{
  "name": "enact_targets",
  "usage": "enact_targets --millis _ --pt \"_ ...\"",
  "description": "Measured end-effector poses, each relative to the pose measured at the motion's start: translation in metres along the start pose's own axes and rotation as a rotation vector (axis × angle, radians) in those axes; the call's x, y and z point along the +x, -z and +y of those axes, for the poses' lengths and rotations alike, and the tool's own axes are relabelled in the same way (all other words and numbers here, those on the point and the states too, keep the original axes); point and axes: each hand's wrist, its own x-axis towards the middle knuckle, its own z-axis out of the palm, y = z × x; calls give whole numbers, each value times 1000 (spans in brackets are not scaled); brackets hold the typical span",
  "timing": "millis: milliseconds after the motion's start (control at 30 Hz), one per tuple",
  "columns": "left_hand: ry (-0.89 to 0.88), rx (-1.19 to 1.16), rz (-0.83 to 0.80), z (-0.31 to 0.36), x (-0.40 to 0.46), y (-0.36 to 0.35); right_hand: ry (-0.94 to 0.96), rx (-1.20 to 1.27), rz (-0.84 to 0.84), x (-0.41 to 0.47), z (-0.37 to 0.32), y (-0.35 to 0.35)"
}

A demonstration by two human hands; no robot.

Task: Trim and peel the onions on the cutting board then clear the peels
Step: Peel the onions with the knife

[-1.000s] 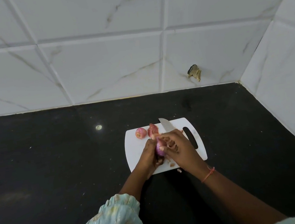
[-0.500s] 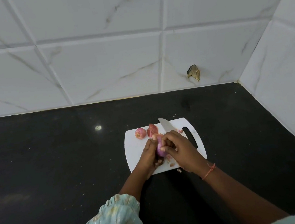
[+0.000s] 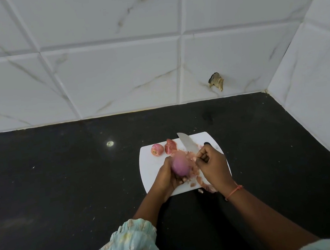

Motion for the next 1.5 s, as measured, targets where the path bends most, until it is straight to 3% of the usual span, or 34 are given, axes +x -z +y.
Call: enact_targets --millis 167,333,600,733,867,1167,1233,1400,1500 --pt "-7 4 7 -2 1 1 78 65 -24 -1 0 0" --pt "-22 -12 -18 -3 2 5 126 65 -214 -9 -8 -10" --pt "-9 -25 -34 -4 2 4 28 59 -120 -3 -7 -11" --pt "-62 -120 -97 -7 -2 10 -19 104 -41 0 -3 -1" --pt "-198 -160 -231 -12 -5 16 8 197 -129 -7 -12 5" --pt "-237 -151 -347 -13 -8 16 121 203 -263 -15 -19 3" --pt "-239 -167 -376 -12 -7 17 52 271 -248 -14 -22 3" --pt "-214 -217 -343 -10 -8 18 -293 734 -276 -10 -22 0" --pt "-199 -203 -329 -11 -7 17 -262 739 -326 -8 -19 2"
